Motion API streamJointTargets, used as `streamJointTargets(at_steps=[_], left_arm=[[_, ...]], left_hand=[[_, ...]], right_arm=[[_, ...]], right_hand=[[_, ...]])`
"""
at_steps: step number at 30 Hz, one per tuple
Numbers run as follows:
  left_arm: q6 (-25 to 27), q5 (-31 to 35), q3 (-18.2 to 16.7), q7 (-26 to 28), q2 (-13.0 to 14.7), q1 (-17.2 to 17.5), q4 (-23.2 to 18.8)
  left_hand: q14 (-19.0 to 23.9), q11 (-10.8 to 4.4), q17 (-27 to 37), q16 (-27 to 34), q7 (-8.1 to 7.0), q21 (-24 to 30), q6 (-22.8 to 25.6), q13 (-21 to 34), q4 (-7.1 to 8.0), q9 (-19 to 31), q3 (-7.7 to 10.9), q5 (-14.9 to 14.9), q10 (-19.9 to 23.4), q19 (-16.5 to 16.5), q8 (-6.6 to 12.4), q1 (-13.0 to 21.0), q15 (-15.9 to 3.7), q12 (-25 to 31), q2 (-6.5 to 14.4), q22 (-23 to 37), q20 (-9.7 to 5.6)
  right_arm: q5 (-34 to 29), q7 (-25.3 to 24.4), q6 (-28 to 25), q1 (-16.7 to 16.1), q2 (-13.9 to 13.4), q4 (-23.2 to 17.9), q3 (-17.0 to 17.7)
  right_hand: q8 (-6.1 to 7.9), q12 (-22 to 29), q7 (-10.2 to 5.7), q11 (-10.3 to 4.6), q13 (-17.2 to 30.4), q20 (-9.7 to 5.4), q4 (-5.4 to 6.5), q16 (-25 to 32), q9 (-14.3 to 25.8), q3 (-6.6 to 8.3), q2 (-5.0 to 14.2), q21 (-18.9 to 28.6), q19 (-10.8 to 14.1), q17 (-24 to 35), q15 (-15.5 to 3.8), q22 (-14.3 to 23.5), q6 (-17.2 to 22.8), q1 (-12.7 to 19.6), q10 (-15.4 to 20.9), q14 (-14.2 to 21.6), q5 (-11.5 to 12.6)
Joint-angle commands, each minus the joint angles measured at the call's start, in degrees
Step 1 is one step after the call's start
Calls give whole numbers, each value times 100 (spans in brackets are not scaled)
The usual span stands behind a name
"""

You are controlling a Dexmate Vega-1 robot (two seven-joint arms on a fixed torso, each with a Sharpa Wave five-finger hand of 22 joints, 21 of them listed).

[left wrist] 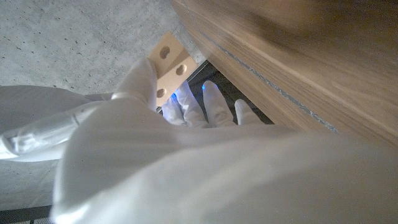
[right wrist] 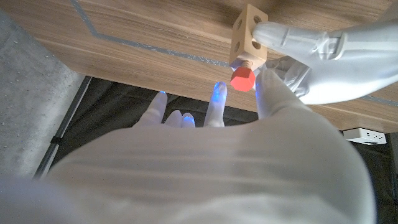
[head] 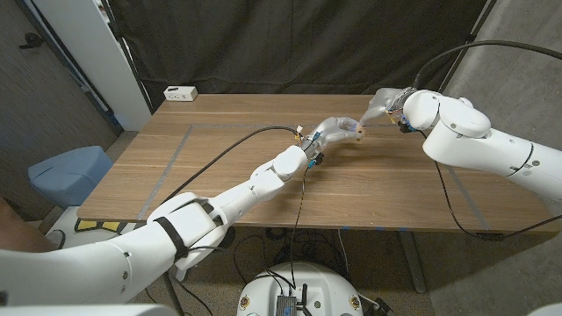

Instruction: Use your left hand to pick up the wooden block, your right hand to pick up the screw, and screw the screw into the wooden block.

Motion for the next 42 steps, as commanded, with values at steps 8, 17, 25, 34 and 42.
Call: streamJointTargets(at_steps=[8, 17, 25, 34, 42], left_arm=[[-87, -15, 17, -40, -35, -63, 138], [-83, -16, 17, -46, -21, -50, 105], [-31, -4, 15, -27, 15, -6, -13], [50, 23, 19, 1, 61, 57, -174], [82, 43, 25, 15, 72, 76, -225]], left_hand=[[76, -224, 7, 27, -127, 11, 884, 145, -3, -5, -18, 15, 314, -1, 224, 96, -489, 420, 9, 11, -42], [129, -226, 4, 53, -145, 14, 1023, 110, -14, -19, -59, -2, 422, 11, 282, 128, -517, 434, -35, 11, -70], [194, -234, -8, 80, -163, 14, 1238, 84, -34, -42, -112, -74, 610, 19, 367, 184, -576, 480, -116, 10, -122], [247, -240, -46, 68, -183, 14, 1340, 51, -38, -63, -108, -168, 724, 29, 403, 233, -606, 491, -169, 9, -138], [263, -243, -68, 51, -183, 13, 1359, 41, -24, -75, -91, -221, 754, 31, 408, 238, -594, 488, -175, 9, -146]], right_arm=[[-124, 8, -157, 195, 147, 131, -271], [-119, -33, -201, 201, 136, 99, -296], [-74, -38, -208, 187, 94, 57, -284], [-10, -89, -174, 115, 28, -2, -218], [-1, -85, -187, 110, -9, -44, -221]], right_hand=[[103, 69, 2, 43, 17, -21, 20, 57, 67, 57, 95, 32, 90, -9, 13, 12, 169, 15, 130, 80, -21], [170, 77, -27, 20, 17, -50, 14, 65, 103, 70, 143, 38, 149, -12, -6, 11, 260, 46, 203, 128, -18], [202, 68, -52, 14, 17, -58, 24, 66, 126, 61, 158, 33, 164, -11, -6, 11, 287, 35, 215, 144, -18], [245, 50, -90, 5, 18, -62, 41, 64, 156, 45, 177, 24, 175, -7, -10, 11, 319, 7, 214, 154, -16], [295, 49, -101, 7, 18, -76, 52, 62, 185, 29, 195, 20, 195, -4, -7, 10, 374, -17, 250, 165, -12]])
